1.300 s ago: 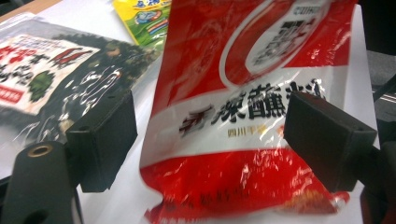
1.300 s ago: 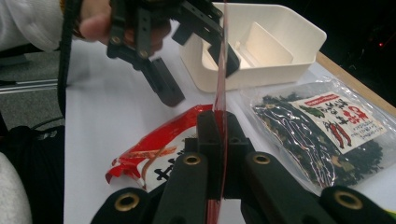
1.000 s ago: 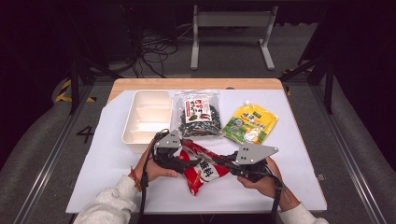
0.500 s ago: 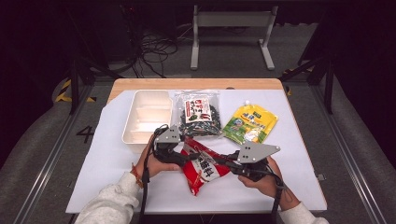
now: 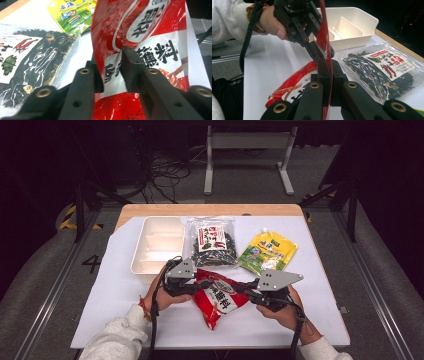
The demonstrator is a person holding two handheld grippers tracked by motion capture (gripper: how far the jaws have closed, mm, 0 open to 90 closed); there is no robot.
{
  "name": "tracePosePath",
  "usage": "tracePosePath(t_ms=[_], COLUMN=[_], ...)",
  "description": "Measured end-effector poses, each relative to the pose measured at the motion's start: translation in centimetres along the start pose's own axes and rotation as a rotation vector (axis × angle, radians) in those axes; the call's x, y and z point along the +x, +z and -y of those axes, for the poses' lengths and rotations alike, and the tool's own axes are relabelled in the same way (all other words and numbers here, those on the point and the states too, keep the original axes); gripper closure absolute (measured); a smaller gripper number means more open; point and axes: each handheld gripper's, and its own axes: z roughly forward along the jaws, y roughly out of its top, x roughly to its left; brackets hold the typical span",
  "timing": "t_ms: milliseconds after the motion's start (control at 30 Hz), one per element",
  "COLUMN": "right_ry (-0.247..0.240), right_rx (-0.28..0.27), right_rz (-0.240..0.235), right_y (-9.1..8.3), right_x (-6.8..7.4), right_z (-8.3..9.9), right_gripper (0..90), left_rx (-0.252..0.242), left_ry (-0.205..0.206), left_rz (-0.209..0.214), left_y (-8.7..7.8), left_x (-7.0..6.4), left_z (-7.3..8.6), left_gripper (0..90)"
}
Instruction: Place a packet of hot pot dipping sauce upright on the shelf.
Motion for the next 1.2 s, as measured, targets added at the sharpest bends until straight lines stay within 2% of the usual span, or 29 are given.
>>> tracePosePath(t_ms=[67,300,367,400,467,500,567,633,700,800,933,1033,1067,1133,1167,1200], right_ry=[0.012,0.026,0.029,0.032,0.029,0.018,0.010,0.012,0.022,0.026,0.029,0.032,0.043,0.057,0.072,0.085], right_rx=[-0.002,-0.019,-0.025,-0.031,-0.032,-0.031,-0.025,-0.026,-0.037,-0.036,-0.041,-0.042,-0.045,-0.039,-0.029,-0.025], right_rz=[0.006,0.022,0.025,0.022,0.025,0.019,0.023,0.022,0.026,0.026,0.051,0.080,0.090,0.135,0.147,0.131], right_y=[0.0,-0.1,-0.1,-0.2,-0.2,0.0,0.1,0.1,0.0,0.0,-0.1,-0.3,-0.5,-0.8,-1.0,-1.2], right_x=[-0.2,-0.3,-0.4,-0.3,-0.3,-0.1,0.0,0.0,-0.1,-0.1,-0.1,0.0,0.0,0.0,-0.1,-0.1], right_z=[0.1,0.2,0.1,0.1,0.1,0.1,0.1,0.1,0.1,0.1,0.1,0.1,0.1,0.1,0.2,0.4], right_gripper=[88.9,88.8,88.9,88.9,88.9,88.9,89.0,89.0,88.9,88.9,87.8,81.4,76.0,55.4,52.8,48.2], left_rx=[0.008,0.000,-0.022,-0.041,-0.053,-0.052,-0.041,-0.046,-0.053,-0.051,-0.071,-0.094,-0.107,-0.111,-0.111,-0.117], left_ry=[0.009,0.010,-0.003,-0.018,-0.022,-0.015,-0.009,-0.013,-0.018,-0.012,-0.033,-0.045,-0.052,-0.055,-0.052,-0.053], left_rz=[-0.003,-0.011,-0.007,0.005,0.017,0.017,0.017,0.005,0.007,0.000,-0.007,-0.007,-0.007,0.000,-0.003,-0.002], left_y=[0.0,-0.2,-0.3,-0.3,-0.4,-0.3,-0.1,-0.1,-0.2,-0.2,-0.4,-0.8,-1.0,-1.3,-1.4,-1.6], left_x=[-0.1,-0.3,-0.3,-0.2,-0.2,-0.3,-0.4,-0.4,-0.4,-0.6,-0.7,-1.0,-1.0,-1.0,-1.1,-1.2], left_z=[-0.1,-0.1,-0.1,0.0,-0.1,-0.2,-0.2,-0.2,-0.2,-0.3,-0.3,-0.3,-0.3,-0.3,-0.3,-0.3], left_gripper=[89.3,89.9,89.6,87.9,84.9,79.2,78.4,79.5,89.2,89.8,90.0,90.0,90.0,90.0,90.0,90.0])
